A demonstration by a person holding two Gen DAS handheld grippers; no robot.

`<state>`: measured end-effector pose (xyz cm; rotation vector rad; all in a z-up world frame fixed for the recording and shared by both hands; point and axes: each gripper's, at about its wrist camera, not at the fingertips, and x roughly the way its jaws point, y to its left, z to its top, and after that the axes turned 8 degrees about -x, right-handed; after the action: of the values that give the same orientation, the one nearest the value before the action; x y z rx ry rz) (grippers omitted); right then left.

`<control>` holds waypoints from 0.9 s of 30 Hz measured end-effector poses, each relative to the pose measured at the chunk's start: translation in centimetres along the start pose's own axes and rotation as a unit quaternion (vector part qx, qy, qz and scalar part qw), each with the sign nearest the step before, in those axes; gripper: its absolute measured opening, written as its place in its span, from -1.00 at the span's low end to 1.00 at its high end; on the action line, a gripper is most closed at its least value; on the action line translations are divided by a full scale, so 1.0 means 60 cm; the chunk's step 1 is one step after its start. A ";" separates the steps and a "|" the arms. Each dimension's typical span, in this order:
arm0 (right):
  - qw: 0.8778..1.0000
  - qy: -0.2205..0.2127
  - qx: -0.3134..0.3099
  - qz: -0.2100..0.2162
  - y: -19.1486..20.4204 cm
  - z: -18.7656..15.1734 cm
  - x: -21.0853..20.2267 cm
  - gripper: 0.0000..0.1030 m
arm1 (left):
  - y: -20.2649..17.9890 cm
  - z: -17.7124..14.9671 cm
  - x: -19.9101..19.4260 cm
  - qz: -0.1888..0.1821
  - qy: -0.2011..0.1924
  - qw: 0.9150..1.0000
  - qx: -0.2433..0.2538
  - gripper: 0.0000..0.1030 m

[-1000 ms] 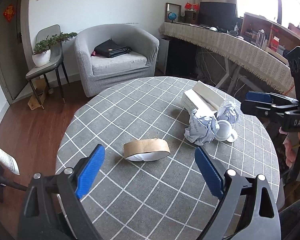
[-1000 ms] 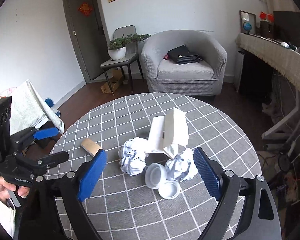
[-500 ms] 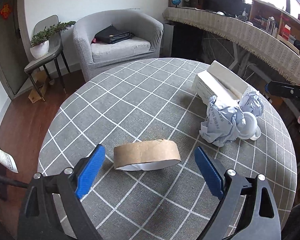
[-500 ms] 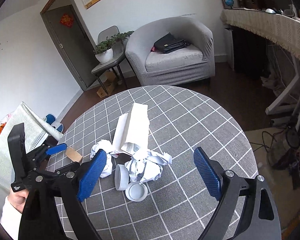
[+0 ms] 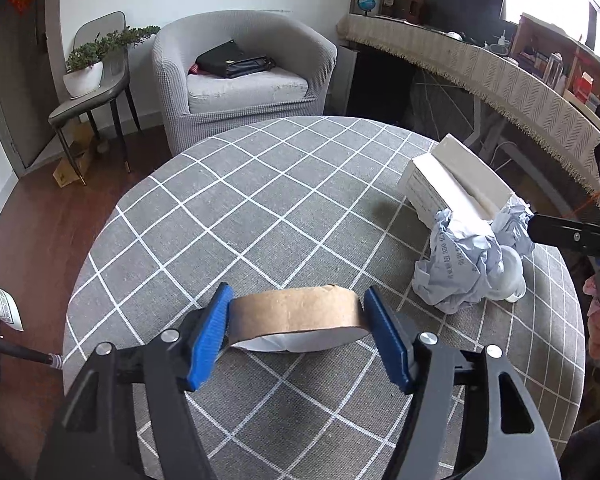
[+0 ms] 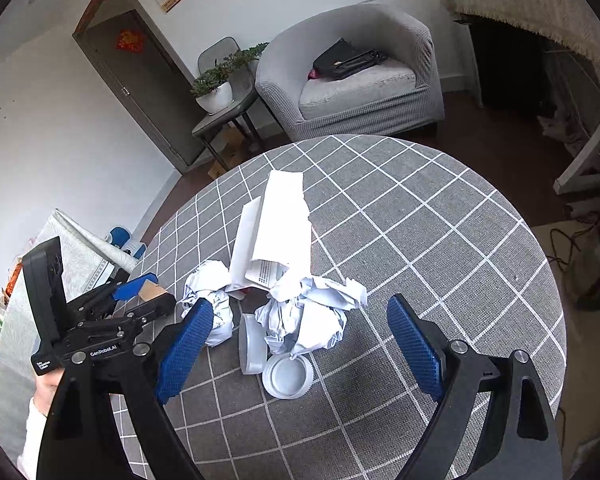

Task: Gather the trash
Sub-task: 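Grasp the brown tape roll with the left tool while the right tool grasps crumpled paper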

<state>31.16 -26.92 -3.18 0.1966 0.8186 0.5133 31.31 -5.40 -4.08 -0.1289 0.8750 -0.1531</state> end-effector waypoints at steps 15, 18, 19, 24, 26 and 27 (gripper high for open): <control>0.999 -0.004 0.040 0.011 -0.006 -0.002 0.016 -0.10 | -0.008 -0.022 -0.032 -0.019 -0.005 1.000 -0.005 0.33; 0.999 -0.018 0.043 -0.004 -0.005 -0.003 0.002 -0.12 | -0.006 -0.028 -0.042 -0.020 -0.009 1.000 -0.008 0.33; 0.999 -0.023 0.047 -0.004 -0.006 -0.003 -0.003 -0.12 | -0.005 -0.030 -0.045 -0.022 -0.010 1.000 -0.010 0.33; 0.998 -0.040 0.053 -0.009 -0.001 -0.009 -0.025 -0.13 | -0.002 -0.037 -0.064 -0.028 -0.015 0.999 -0.017 0.33; 0.997 -0.044 0.055 -0.012 0.001 -0.015 -0.031 -0.13 | -0.001 -0.043 -0.074 -0.031 -0.018 0.999 -0.021 0.33; 0.997 -0.047 0.056 -0.012 0.001 -0.019 -0.035 -0.13 | -0.001 -0.046 -0.079 -0.031 -0.019 0.999 -0.022 0.33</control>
<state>29.08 -27.96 -2.54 0.3120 0.7581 0.4319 26.21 -4.69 -2.24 -0.2002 0.8370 -0.1890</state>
